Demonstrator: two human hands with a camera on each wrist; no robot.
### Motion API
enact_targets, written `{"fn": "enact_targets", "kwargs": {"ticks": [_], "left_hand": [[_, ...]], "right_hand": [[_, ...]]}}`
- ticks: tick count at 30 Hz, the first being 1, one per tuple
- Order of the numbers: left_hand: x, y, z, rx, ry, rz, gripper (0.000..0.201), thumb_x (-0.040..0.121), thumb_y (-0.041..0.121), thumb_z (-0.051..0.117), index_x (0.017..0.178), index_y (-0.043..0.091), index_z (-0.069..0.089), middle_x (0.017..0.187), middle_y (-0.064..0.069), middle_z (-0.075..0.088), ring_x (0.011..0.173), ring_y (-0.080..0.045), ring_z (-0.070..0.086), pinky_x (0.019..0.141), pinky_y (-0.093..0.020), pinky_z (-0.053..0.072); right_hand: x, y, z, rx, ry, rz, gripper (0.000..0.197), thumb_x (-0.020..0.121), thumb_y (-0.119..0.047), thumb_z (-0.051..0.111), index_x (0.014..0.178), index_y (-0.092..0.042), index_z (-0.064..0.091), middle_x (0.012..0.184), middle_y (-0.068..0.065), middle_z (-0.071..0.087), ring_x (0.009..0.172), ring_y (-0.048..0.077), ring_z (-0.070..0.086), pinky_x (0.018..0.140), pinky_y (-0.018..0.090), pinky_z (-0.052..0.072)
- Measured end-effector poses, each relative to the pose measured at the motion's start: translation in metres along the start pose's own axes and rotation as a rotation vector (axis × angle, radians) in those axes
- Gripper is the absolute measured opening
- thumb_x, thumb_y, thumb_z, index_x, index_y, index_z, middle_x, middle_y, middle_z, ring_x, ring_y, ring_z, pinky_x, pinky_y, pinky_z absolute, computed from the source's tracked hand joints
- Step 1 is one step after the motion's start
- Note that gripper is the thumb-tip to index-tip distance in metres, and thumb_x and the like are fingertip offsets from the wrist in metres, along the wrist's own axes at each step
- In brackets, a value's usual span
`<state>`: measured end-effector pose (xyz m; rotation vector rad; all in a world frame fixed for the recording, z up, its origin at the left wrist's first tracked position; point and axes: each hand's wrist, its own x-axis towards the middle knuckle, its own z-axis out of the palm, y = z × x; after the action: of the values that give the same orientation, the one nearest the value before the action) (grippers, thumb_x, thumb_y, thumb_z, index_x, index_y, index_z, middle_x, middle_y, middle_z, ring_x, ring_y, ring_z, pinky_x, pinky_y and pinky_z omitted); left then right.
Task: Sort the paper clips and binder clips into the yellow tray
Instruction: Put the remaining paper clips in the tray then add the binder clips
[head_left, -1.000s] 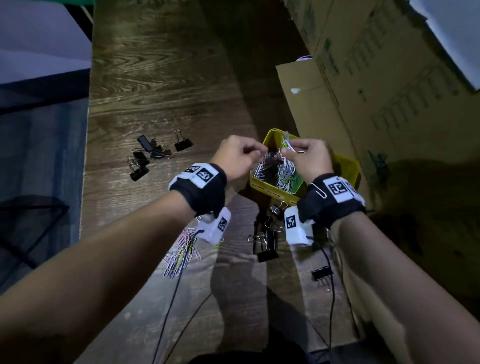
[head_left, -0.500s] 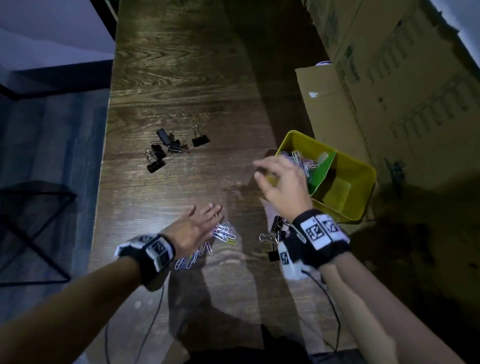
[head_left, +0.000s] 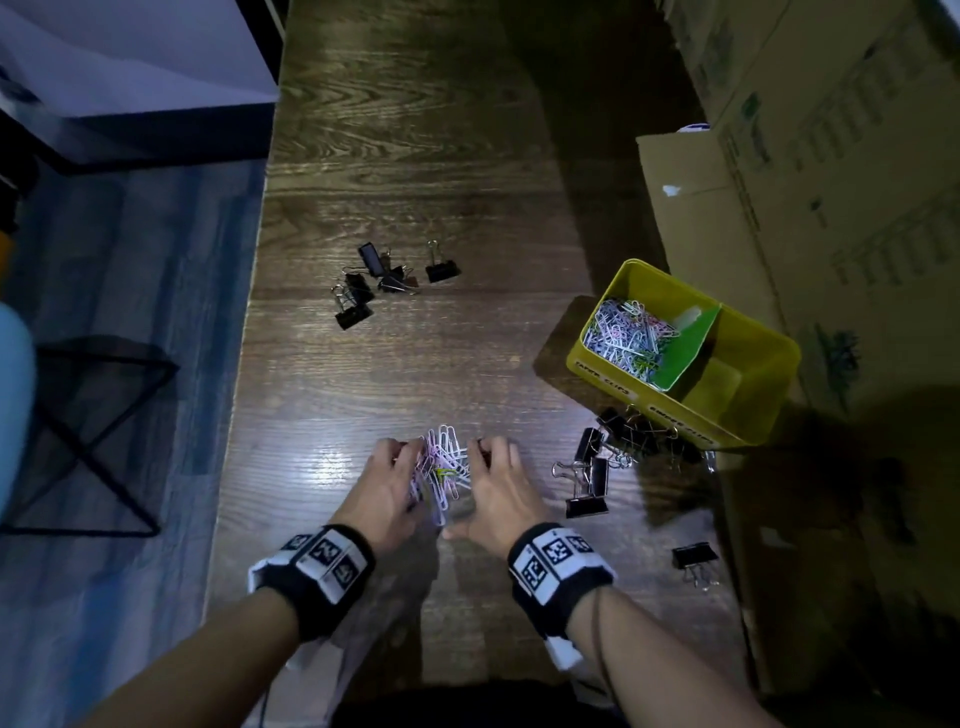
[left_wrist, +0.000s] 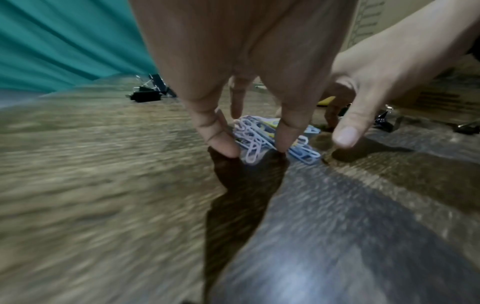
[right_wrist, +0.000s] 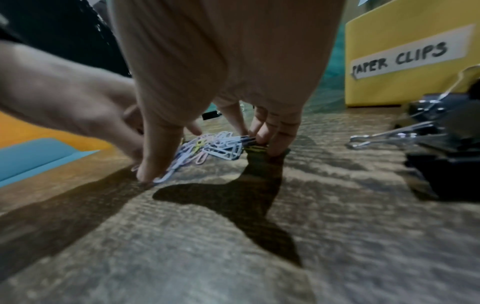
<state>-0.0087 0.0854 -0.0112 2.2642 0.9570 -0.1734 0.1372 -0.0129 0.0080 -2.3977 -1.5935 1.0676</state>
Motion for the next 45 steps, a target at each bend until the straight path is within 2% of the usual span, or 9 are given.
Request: {"fn": "enact_targets", "kwargs": {"ticks": [8,14,21,27,30,32,38,42,45], "left_hand": [[0.025,0.029,-0.017,0.147,-0.122,-0.201,0.104,0.055,0.036,0.081,0.139,0.037,0.02,0.129,-0.008,0.025,0.103,-0.033,0.048,0.085,-0.044,0.051],[0.022,0.033,-0.004,0.064,-0.087,-0.076,0.046,0.074,0.006,0.066,0.117,0.017,0.056,0.123,-0.008,0.042,0.103,-0.03,0.056,0.09,-0.037,0.048],[0.026,0.019,-0.012,-0.094,0.031,-0.006,0.018,0.072,0.006,0.072,0.09,0.01,0.073,0.099,-0.006,0.07,0.091,-0.022,0.065,0.086,-0.026,0.047],[0.031,0.006,-0.021,-0.459,-0.028,-0.293,0.018,0.072,0.005,0.077,0.07,0.021,0.07,0.069,-0.006,0.071,0.053,-0.007,0.065,0.057,-0.015,0.05],[0.032,0.002,-0.027,-0.734,-0.033,-0.402,0.019,0.071,-0.003,0.075,0.072,0.015,0.07,0.066,-0.009,0.07,0.051,-0.013,0.065,0.058,-0.025,0.058],[0.032,0.005,-0.033,-0.873,-0.018,-0.431,0.018,0.072,-0.009,0.071,0.073,0.009,0.069,0.059,-0.003,0.068,0.048,-0.011,0.063,0.054,-0.02,0.056],[0.051,0.036,-0.061,-1.044,-0.012,-0.343,0.011,0.071,-0.01,0.069,0.078,-0.002,0.066,0.069,-0.002,0.072,0.057,-0.013,0.066,0.059,-0.023,0.058],[0.084,0.087,-0.081,-1.036,-0.045,-0.218,0.014,0.071,-0.007,0.07,0.084,-0.004,0.066,0.072,-0.004,0.072,0.059,-0.012,0.066,0.058,-0.02,0.056],[0.11,0.134,-0.092,-0.984,-0.069,-0.087,0.017,0.072,-0.004,0.071,0.088,-0.003,0.067,0.074,-0.006,0.071,0.058,-0.01,0.066,0.056,-0.017,0.054]], "right_hand": [[0.011,-0.007,-0.004,-0.024,0.063,0.078,0.114,0.064,-0.047,0.08,0.146,-0.005,0.013,0.136,0.015,0.024,0.125,0.031,0.028,0.107,0.039,0.035],[0.011,-0.009,-0.005,0.1,0.009,0.029,0.057,0.08,-0.009,0.068,0.131,-0.007,0.042,0.132,0.012,0.034,0.112,0.037,0.052,0.092,0.044,0.047],[0.013,0.003,0.004,0.19,0.11,0.014,0.028,0.092,-0.012,0.053,0.118,-0.004,0.059,0.121,0.019,0.052,0.108,0.035,0.051,0.089,0.039,0.045],[0.014,0.023,0.0,0.467,0.209,0.112,0.033,0.076,-0.019,0.077,0.106,-0.008,0.071,0.108,0.006,0.064,0.089,0.015,0.057,0.087,0.022,0.045],[0.01,0.032,-0.006,0.631,0.252,0.136,0.035,0.07,-0.016,0.082,0.101,-0.004,0.072,0.097,-0.003,0.063,0.077,0.012,0.055,0.07,0.004,0.039],[0.007,0.04,-0.009,0.743,0.299,0.146,0.037,0.067,-0.015,0.083,0.101,-0.002,0.072,0.096,-0.006,0.061,0.077,0.012,0.055,0.069,0.003,0.041],[-0.01,0.048,-0.036,1.115,0.498,0.156,0.029,0.063,-0.001,0.083,0.075,-0.025,0.073,0.091,-0.012,0.061,0.077,0.001,0.061,0.078,0.014,0.049],[-0.029,0.05,-0.077,1.196,0.616,0.006,0.031,0.068,0.008,0.076,0.095,-0.006,0.071,0.094,0.002,0.063,0.072,-0.005,0.061,0.068,0.012,0.05],[-0.036,0.057,-0.109,1.215,0.735,-0.029,0.027,0.068,0.003,0.077,0.087,-0.016,0.075,0.098,0.009,0.063,0.08,0.003,0.062,0.073,0.014,0.05]]}}
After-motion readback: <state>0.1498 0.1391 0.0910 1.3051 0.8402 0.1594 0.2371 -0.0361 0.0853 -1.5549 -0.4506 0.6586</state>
